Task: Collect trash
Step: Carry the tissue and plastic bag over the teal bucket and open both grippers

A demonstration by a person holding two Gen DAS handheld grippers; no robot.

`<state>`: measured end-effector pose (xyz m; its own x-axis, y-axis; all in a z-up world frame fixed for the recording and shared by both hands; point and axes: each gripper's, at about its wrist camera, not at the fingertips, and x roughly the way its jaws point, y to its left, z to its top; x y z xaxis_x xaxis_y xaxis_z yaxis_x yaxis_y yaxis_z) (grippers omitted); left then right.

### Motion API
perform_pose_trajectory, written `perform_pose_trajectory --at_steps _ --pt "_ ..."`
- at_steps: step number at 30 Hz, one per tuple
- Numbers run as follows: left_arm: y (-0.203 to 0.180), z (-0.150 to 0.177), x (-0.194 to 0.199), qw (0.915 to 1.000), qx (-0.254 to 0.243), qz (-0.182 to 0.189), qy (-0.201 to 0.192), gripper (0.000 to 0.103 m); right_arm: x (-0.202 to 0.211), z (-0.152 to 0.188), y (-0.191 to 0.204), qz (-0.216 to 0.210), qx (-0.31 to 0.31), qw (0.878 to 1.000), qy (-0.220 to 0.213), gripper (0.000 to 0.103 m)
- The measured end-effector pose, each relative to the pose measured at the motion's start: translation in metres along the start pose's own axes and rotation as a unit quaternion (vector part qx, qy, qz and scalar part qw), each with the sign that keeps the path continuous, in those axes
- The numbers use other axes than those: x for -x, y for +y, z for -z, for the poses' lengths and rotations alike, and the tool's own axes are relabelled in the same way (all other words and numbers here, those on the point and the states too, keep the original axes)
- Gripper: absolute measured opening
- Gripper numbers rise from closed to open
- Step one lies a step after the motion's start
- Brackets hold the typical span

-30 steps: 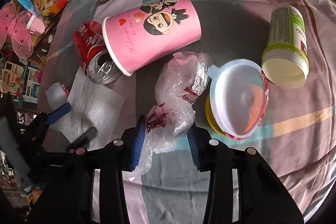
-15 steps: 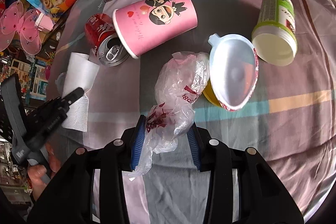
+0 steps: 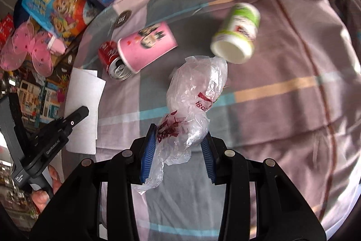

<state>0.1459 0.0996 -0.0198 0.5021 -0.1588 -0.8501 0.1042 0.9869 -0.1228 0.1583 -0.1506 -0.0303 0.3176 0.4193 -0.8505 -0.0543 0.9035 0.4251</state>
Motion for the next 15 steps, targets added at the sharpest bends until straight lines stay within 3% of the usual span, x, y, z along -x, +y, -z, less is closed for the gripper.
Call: perform_pose_trajectory --at_steps 9,15 --pt "-0.086 -0.002 0.008 0.9961 -0.051 0.071 0.003 0.006 0.054 0.015 -0.069 -0.007 -0.054 0.997 -0.048 0.037" --pt "-0.162 0.001 0.004 0.9876 -0.116 0.105 0.018 0.006 0.090 0.031 -0.129 0.002 -0.096 0.992 -0.087 0.037"
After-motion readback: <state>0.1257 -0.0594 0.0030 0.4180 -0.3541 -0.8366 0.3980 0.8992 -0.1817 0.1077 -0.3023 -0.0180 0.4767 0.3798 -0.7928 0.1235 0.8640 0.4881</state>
